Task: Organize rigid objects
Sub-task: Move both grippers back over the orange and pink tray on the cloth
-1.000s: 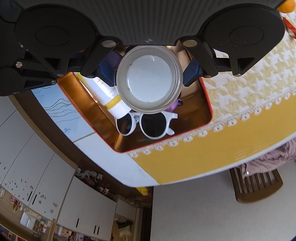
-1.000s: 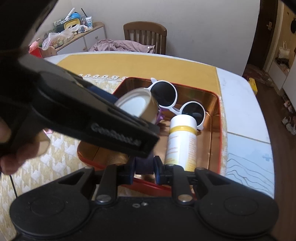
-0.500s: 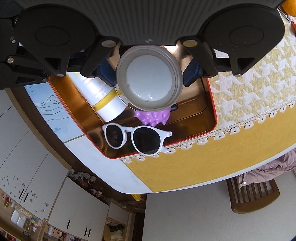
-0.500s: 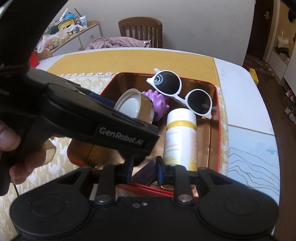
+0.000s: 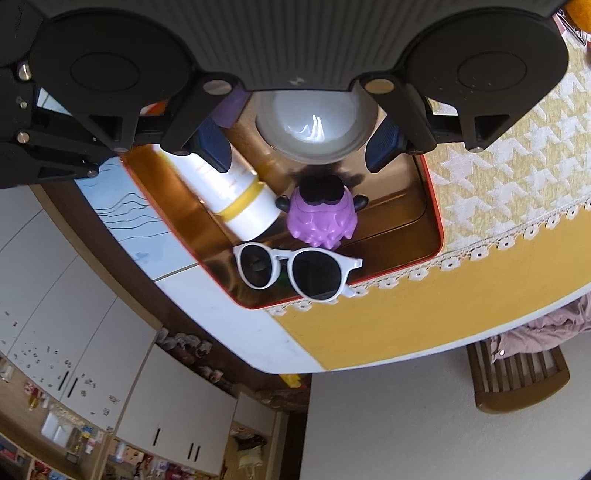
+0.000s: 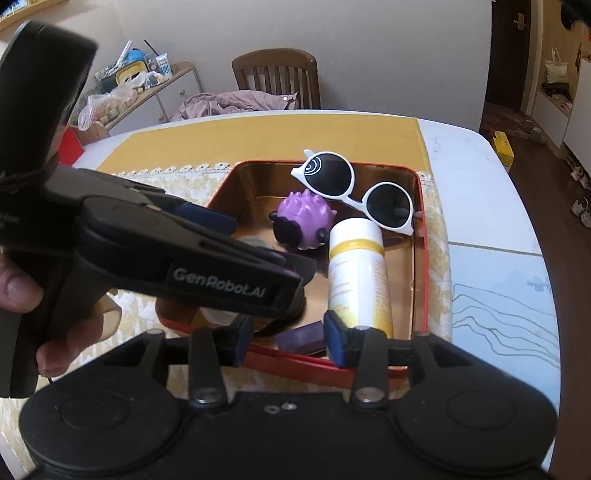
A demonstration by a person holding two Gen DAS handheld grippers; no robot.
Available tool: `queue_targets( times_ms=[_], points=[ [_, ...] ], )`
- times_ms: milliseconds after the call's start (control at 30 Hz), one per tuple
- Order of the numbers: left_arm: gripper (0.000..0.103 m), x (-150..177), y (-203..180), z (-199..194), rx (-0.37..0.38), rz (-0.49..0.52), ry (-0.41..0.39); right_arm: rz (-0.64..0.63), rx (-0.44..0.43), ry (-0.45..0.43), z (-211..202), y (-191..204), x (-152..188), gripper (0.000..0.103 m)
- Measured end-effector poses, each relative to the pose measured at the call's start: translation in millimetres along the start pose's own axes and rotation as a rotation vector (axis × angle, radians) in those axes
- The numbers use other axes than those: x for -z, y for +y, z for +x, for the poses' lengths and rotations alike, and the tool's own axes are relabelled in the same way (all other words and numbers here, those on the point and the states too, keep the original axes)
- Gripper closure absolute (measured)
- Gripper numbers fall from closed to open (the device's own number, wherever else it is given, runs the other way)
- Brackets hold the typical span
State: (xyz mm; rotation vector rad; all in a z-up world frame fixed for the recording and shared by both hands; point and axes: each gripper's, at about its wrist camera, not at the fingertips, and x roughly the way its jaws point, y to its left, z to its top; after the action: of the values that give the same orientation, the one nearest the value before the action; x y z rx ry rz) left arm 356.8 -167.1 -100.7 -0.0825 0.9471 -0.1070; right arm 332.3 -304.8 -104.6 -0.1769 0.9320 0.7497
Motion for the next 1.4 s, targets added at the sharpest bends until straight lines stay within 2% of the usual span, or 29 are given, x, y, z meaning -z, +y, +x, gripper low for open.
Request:
queue_targets(
  times_ms=[233,300,533,1000,1200,1400],
  points=[
    [0.023,6.7,-2.9,-24.5,0.014,0.018,-0.059,0.015,0.002,-0.028,-13.7,0.6,0.9,0.049],
    [0.023,8.1,-2.3,-32.7,0.019,0.026,-0.078,0.013,0.004,-0.037,-18.3,2.7,0.5,0.042],
    [0.023,18.9,4.8,-63.5,0.029,0.031,-0.136,-0.001,0.007,-0.057,-31.6,16.3,0.6,0.030],
    [0.023,56.4,47.0,-120.8,0.031,0.015,-0.196,-0.018,0.039,-0.120,-51.1,62.2,3.5,0.005],
    [0.021,75.8,74.0,-143.1,0.020,-0.013,-0.207,-0.052,0.029,-0.134,-51.5,97.2,6.9,0.000],
    [0.021,96.7,101.9,-162.5,-0.051,-0.003,-0.238,-0.069,0.015,-0.127,-44.8,130.7,9.0,0.000]
  ],
)
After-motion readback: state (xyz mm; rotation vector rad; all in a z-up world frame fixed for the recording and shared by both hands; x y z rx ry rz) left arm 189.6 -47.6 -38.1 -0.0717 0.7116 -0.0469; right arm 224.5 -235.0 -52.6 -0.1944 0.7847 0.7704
